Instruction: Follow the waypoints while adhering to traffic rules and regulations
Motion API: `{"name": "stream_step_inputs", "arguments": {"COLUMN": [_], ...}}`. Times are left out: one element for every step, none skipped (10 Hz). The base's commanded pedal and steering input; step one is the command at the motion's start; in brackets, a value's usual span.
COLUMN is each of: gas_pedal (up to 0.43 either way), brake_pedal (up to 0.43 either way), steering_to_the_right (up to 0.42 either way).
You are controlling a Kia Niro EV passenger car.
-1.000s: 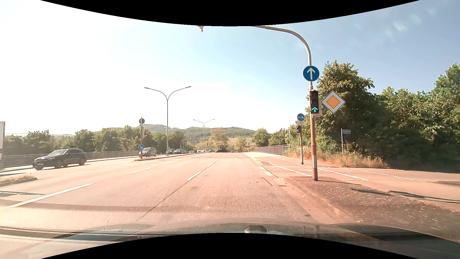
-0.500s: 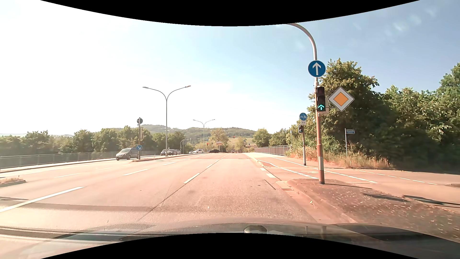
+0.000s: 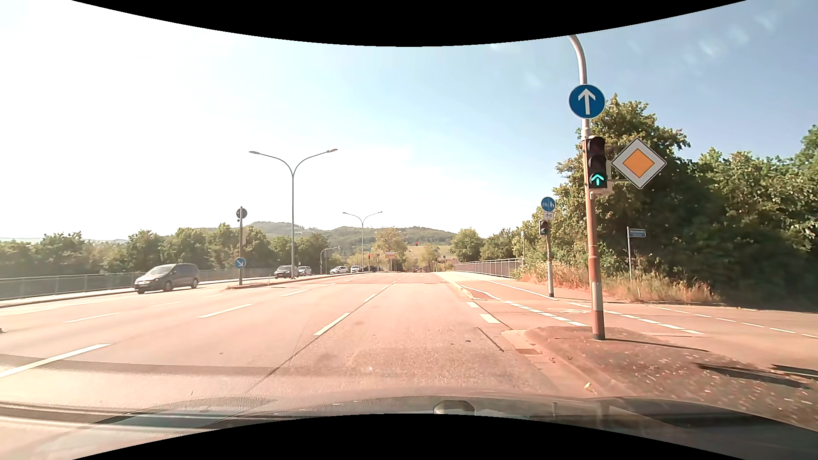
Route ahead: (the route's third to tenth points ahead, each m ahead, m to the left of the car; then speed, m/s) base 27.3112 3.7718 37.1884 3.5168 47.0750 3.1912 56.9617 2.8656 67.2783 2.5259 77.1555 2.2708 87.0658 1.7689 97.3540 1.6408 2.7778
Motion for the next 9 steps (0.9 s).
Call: {"name": "stream_step_inputs", "arguments": {"gas_pedal": [0.429, 0.429, 0.429, 0.429, 0.429, 0.429, 0.429, 0.429, 0.429], "brake_pedal": [0.000, 0.000, 0.000, 0.000, 0.000, 0.000, 0.000, 0.000, 0.000], "steering_to_the_right": [-0.010, -0.010, -0.008, -0.005, -0.004, -0.004, -0.004, -0.004, -0.004]}}
